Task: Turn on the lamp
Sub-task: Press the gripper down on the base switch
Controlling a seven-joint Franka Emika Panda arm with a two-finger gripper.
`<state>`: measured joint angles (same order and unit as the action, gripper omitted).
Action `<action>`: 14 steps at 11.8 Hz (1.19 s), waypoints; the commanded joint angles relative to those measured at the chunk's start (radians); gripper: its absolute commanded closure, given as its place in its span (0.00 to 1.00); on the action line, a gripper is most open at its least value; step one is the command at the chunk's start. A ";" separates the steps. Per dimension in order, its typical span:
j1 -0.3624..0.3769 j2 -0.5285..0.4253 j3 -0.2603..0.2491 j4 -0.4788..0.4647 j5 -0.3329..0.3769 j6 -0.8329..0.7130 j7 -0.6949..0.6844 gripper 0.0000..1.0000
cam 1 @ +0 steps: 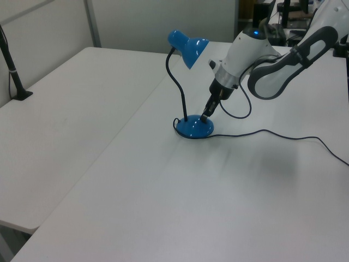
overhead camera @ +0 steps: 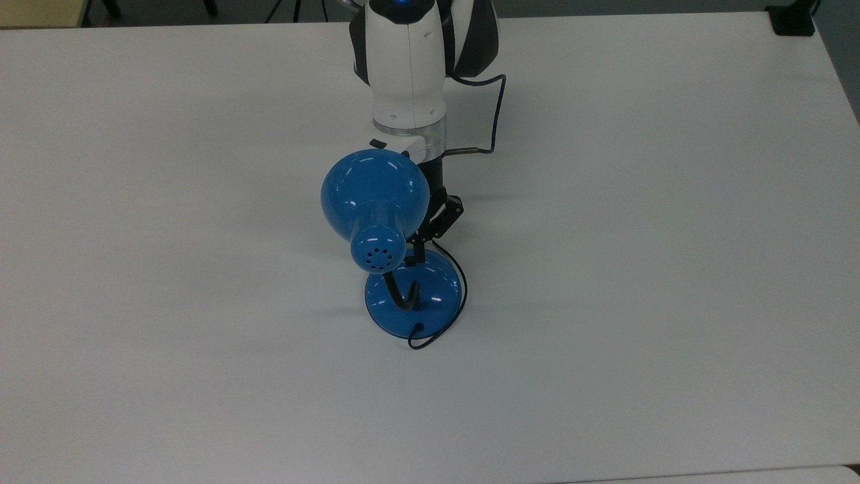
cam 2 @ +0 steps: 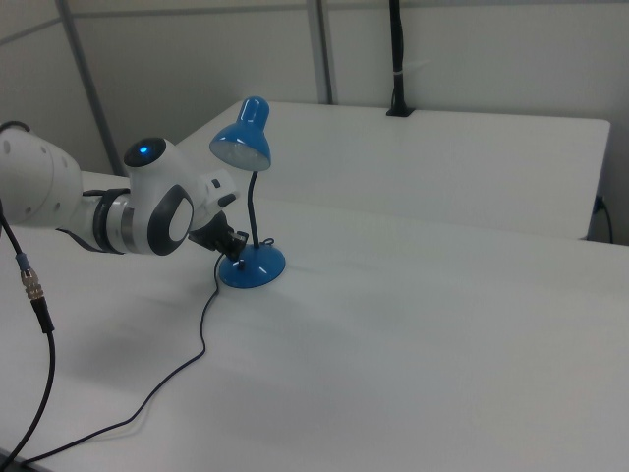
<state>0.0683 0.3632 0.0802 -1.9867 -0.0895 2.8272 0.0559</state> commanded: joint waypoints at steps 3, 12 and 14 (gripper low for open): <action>0.007 0.029 -0.007 0.017 -0.016 0.025 0.015 1.00; 0.005 0.013 -0.007 0.022 -0.010 0.017 0.053 1.00; 0.005 0.010 -0.007 0.022 -0.010 0.015 0.061 1.00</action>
<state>0.0681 0.3859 0.0799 -1.9604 -0.0893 2.8314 0.0823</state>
